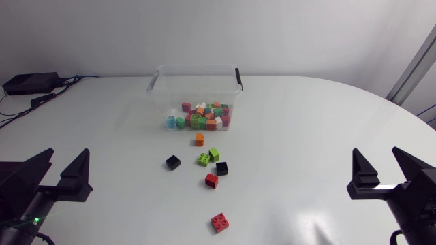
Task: Place the duplo bricks in the container
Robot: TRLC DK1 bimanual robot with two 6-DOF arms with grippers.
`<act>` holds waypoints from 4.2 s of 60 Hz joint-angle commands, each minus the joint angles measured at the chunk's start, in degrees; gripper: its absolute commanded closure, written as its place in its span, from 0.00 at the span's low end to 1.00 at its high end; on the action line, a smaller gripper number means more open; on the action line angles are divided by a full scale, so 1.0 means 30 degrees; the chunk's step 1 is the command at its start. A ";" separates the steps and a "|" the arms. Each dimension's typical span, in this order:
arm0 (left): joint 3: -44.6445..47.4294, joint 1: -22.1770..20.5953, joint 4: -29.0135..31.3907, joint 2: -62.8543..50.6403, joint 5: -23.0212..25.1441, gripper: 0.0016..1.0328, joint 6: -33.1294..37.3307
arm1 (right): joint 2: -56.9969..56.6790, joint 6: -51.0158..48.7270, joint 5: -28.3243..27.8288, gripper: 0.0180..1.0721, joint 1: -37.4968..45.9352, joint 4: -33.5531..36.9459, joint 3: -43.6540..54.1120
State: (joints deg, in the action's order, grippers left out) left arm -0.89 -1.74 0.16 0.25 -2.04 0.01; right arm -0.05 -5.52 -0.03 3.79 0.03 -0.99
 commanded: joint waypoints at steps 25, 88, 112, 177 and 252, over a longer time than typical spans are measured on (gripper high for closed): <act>-0.1111 -0.1149 -0.0289 -0.0084 -0.0139 0.07 0.0377 | 0.0399 0.0082 -0.0077 0.04 -0.0180 -0.0362 -0.1221; -1.0867 -0.9558 0.8793 -2.1090 0.3025 0.15 1.3942 | 1.9120 -0.1705 -0.1132 0.05 -0.6069 0.6317 -1.1036; -1.0662 -1.2546 1.1840 -2.3931 0.4783 0.16 1.7252 | 2.1464 -0.6949 -0.3475 0.05 -0.8676 0.7929 -1.1417; -0.9402 -1.6472 1.0053 -2.6539 0.5427 0.59 1.7194 | 2.4100 -0.8561 -0.3475 0.05 -1.4330 0.7782 -1.2002; -1.3123 -0.5456 0.8881 -2.1148 0.7654 0.67 1.7809 | 3.5731 0.5678 -0.3300 0.31 -1.8168 1.4403 -2.1465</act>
State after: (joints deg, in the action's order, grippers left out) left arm -37.32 -20.43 27.77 -64.38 19.49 52.55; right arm 105.86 9.28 -10.48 -50.15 42.22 -64.18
